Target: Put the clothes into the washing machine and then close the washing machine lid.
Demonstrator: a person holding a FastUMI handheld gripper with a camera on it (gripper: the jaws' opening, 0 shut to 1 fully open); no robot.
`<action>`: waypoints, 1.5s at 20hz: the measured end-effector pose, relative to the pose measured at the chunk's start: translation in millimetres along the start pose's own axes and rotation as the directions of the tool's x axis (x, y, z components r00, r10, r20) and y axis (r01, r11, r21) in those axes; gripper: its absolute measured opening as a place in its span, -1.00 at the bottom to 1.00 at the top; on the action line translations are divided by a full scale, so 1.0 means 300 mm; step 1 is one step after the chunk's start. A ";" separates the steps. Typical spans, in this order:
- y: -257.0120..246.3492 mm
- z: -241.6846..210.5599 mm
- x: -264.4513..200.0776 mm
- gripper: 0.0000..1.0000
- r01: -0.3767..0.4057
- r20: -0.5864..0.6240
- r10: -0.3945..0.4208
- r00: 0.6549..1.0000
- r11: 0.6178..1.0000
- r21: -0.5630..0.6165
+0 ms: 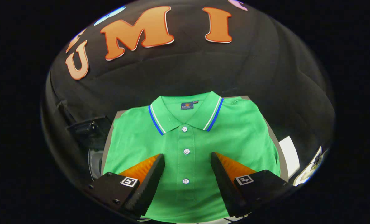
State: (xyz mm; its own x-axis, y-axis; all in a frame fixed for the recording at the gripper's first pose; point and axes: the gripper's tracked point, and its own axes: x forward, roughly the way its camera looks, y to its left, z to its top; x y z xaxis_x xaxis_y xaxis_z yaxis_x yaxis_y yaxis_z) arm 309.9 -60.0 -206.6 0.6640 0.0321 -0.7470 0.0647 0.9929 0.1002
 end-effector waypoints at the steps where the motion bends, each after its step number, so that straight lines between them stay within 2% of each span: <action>1: 0.007 0.003 0.007 0.97 0.005 -0.022 -0.005 1.000 1.000 -0.001; 9: 0.019 0.002 0.011 0.95 0.017 -0.210 -0.019 0.978 1.000 -0.012; 11: 0.032 0.004 0.011 0.83 0.012 -0.239 -0.013 0.971 1.000 -0.007; 16: 0.031 0.005 0.003 0.19 0.005 -0.263 -0.012 0.965 1.000 -0.028; 18: 0.052 0.007 -0.006 0.20 -0.017 -0.273 0.008 0.962 0.999 -0.028; 20: 0.035 0.004 0.002 0.00 -0.016 -0.277 0.007 0.961 0.999 -0.030; 30: 0.040 0.006 -0.005 -0.01 -0.028 -0.284 0.016 0.959 0.999 -0.039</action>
State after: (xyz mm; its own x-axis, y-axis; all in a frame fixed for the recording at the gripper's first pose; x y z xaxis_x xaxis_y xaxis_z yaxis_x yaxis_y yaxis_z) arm 311.0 -48.3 -202.9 0.4261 0.0791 -0.9012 0.0167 0.9953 0.0953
